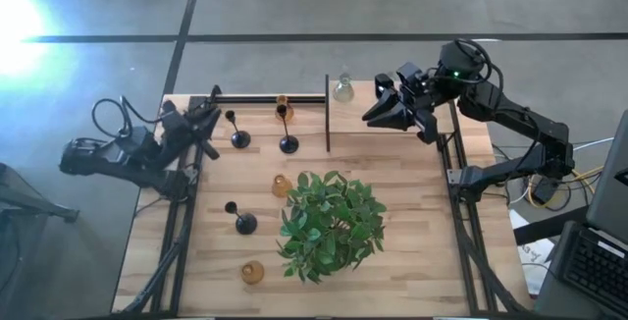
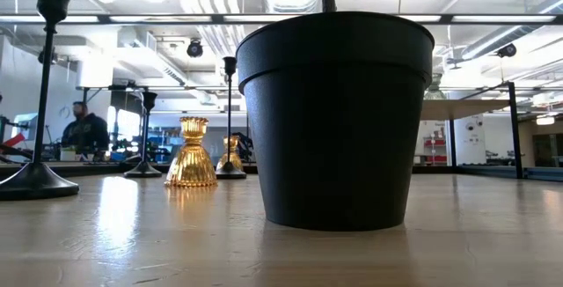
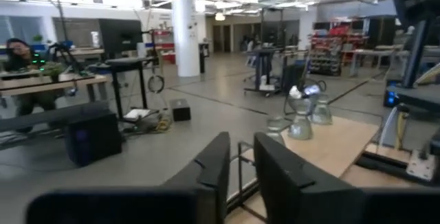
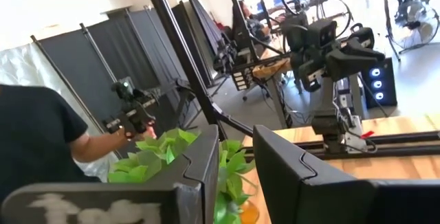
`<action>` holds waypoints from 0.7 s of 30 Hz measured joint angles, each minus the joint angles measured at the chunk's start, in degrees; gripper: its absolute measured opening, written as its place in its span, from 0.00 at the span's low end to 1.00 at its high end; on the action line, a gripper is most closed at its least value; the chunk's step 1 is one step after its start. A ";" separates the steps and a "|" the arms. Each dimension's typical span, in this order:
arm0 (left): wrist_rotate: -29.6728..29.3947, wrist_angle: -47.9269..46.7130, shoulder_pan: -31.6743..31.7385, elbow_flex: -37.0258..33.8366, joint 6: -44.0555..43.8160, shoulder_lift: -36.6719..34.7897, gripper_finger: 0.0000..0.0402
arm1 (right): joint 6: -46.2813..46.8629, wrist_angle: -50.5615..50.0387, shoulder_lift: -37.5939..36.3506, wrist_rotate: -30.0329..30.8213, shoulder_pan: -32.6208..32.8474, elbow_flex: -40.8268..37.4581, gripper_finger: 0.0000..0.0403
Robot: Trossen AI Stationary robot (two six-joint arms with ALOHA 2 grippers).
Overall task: Pick & Place candle stick holders
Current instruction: Put the right black candle holder on the shelf
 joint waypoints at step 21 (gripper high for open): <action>20.95 -8.64 12.26 2.22 -9.65 10.03 0.33 | -5.19 -6.21 -1.25 5.14 -0.02 -0.01 0.13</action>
